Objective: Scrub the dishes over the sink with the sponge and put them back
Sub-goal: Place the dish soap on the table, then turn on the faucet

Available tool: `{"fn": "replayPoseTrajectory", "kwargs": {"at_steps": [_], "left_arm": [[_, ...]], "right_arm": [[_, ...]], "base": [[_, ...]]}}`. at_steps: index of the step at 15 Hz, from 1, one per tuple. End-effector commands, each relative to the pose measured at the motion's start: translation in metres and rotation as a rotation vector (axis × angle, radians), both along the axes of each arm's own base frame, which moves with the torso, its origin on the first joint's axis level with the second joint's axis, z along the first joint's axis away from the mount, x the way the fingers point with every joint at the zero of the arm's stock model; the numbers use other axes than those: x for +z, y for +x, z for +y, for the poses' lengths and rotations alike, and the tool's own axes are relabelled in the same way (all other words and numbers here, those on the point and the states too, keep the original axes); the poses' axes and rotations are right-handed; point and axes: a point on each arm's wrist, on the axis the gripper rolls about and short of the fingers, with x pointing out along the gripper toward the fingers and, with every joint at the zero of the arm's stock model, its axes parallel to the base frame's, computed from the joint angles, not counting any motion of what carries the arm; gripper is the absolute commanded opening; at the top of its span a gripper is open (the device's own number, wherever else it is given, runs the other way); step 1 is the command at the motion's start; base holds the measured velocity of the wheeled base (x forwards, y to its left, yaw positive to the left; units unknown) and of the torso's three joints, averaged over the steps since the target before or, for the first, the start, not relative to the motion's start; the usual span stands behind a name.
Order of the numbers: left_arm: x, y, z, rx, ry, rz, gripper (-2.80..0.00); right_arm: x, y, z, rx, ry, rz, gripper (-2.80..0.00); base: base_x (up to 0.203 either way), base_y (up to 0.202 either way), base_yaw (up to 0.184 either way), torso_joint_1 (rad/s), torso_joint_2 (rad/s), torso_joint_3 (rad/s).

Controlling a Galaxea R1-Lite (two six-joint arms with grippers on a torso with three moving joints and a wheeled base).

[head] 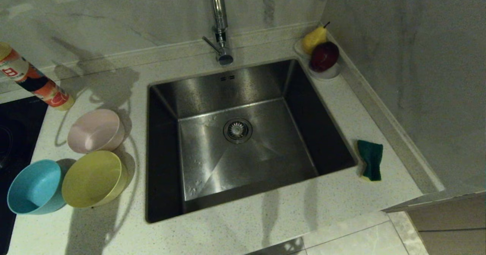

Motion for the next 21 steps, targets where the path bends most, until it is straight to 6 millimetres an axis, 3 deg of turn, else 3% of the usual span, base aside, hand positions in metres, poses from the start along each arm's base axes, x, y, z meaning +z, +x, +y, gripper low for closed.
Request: {"fn": "replayPoseTrajectory", "kwargs": {"at_steps": [1, 6, 9, 16, 21], "left_arm": [[0.013, -0.072, -0.022, -0.104, 0.059, -0.019, -2.8], [-0.032, -0.157, -0.053, -0.452, 0.165, 0.16, -2.8], [-0.078, -0.191, -0.063, -0.694, 0.234, 0.238, -2.8], [-0.177, -0.226, -0.071, -0.94, 0.296, 0.41, -2.8], [-0.243, -0.226, -0.072, -0.958, 0.327, 0.539, -2.8]], "right_arm": [[0.0, 0.0, 0.0, 0.0, 0.0, 0.0, -2.8], [0.0, 0.0, 0.0, 0.0, 0.0, 0.0, -2.8], [0.0, 0.0, 0.0, 0.0, 0.0, 0.001, -2.8], [0.0, 0.0, 0.0, 0.0, 0.0, -0.001, -2.8], [0.0, 0.0, 0.0, 0.0, 0.0, 0.001, -2.8]], "base": [[0.0, 0.0, 0.0, 0.0, 0.0, 0.0], [0.0, 0.0, 0.0, 0.0, 0.0, 0.0], [0.0, 0.0, 0.0, 0.0, 0.0, 0.0], [0.0, 0.0, 0.0, 0.0, 0.0, 0.0], [0.0, 0.0, 0.0, 0.0, 0.0, 0.0]]}}
